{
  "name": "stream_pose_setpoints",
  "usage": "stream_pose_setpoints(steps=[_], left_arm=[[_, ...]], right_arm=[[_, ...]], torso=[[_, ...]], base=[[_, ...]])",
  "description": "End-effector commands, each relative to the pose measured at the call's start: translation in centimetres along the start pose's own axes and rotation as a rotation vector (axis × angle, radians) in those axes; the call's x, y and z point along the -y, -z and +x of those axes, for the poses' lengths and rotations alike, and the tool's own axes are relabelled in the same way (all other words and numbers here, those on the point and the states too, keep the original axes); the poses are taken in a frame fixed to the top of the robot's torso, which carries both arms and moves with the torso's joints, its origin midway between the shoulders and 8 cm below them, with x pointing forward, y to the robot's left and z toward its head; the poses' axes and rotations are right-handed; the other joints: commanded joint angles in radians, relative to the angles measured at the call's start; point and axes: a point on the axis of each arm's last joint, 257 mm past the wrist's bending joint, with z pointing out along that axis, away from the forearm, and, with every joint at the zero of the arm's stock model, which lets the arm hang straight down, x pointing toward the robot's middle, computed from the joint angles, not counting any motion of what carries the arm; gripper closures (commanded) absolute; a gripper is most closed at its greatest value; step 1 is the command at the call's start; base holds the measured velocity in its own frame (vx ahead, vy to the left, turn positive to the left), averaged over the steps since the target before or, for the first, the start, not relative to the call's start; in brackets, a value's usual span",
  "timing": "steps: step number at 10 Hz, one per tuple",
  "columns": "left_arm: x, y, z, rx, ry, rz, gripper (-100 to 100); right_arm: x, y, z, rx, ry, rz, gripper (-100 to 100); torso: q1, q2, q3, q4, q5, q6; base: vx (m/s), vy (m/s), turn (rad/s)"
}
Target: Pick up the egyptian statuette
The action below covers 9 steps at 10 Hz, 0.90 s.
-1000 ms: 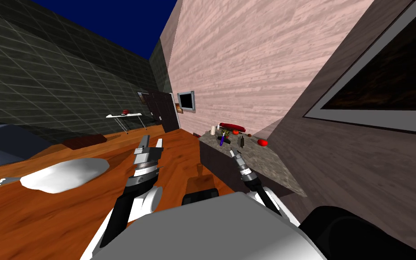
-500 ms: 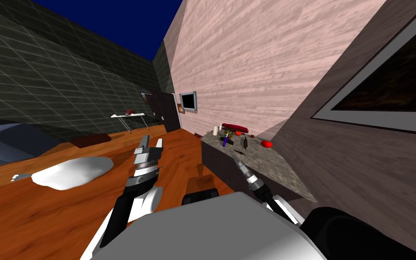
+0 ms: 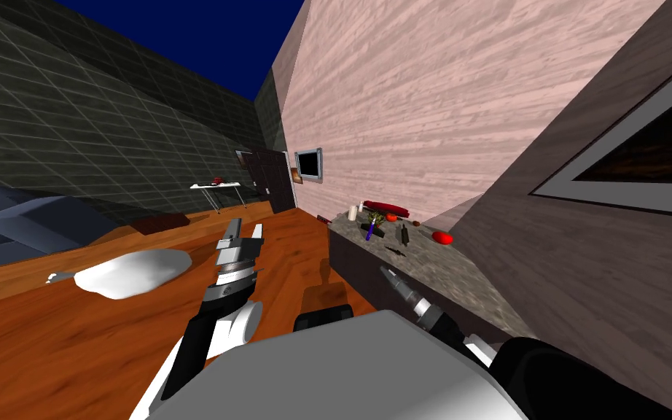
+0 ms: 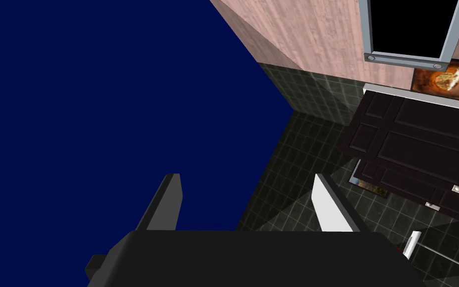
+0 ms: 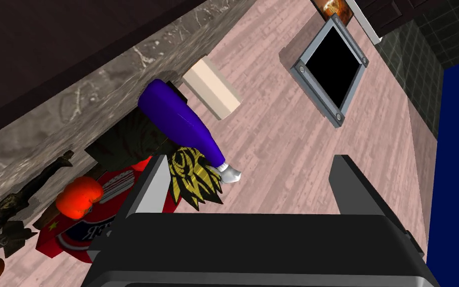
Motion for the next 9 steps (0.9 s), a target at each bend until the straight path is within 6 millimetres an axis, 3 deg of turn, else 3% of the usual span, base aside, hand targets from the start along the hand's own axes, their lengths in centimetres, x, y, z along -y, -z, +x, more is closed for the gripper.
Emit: stream_pose_setpoints(steps=[1, 2, 3, 4, 5, 6, 7, 8, 9], left_arm=[[0.0, 0.0, 0.0, 0.0, 0.0, 0.0, 0], [0.0, 0.0, 0.0, 0.0, 0.0, 0.0, 0], [0.0, 0.0, 0.0, 0.0, 0.0, 0.0, 0], [0.0, 0.0, 0.0, 0.0, 0.0, 0.0, 0], [0.0, 0.0, 0.0, 0.0, 0.0, 0.0, 0], [0.0, 0.0, 0.0, 0.0, 0.0, 0.0, 0], [0.0, 0.0, 0.0, 0.0, 0.0, 0.0, 0], [0.0, 0.0, 0.0, 0.0, 0.0, 0.0, 0], [0.0, 0.0, 0.0, 0.0, 0.0, 0.0, 0]], right_arm=[[1.9, 0.7, 0.4, -0.048, 0.049, 0.033, -100], [4.5, 2.7, 1.1, -0.102, 0.109, 0.098, -100], [4.7, 2.7, 1.1, -0.116, 0.122, 0.097, -100], [7.4, 5.0, 1.7, -0.173, 0.181, 0.162, -100], [7.5, 5.0, 1.6, -0.19, 0.197, 0.157, -100], [10.1, 7.3, 1.8, -0.246, 0.258, 0.219, -100], [10.2, 7.4, 1.8, -0.265, 0.272, 0.216, -100], [12.4, 9.7, 1.9, -0.324, 0.331, 0.268, -100], [12.8, 9.9, 1.7, -0.341, 0.346, 0.27, -100]], torso=[[0.0, 0.0, 0.0, 0.0, 0.0, 0.0], [0.0, 0.001, 0.0, 0.0, 0.0, 0.0], [0.0, 0.0, 0.0, 0.0, 0.0, 0.0], [0.0, 0.0, 0.0, 0.0, 0.0, 0.0], [0.0, 0.0, 0.0, 0.0, 0.0, 0.0], [-0.001, 0.001, 0.0, 0.0, 0.0, 0.0], [0.0, 0.0, 0.0, 0.0, 0.0, 0.0], [-0.001, 0.0, 0.0, 0.0, 0.0, 0.0], [-0.001, -0.001, 0.0, 0.0, 0.0, 0.0]], base=[[0.044, 0.025, 0.046], [0.065, 0.03, 0.099], [0.051, 0.028, 0.05], [0.049, 0.033, 0.108], [0.043, 0.02, 0.051], [0.067, 0.02, 0.129], [0.061, 0.016, 0.044], [0.069, 0.017, 0.09], [0.055, 0.01, 0.066]])
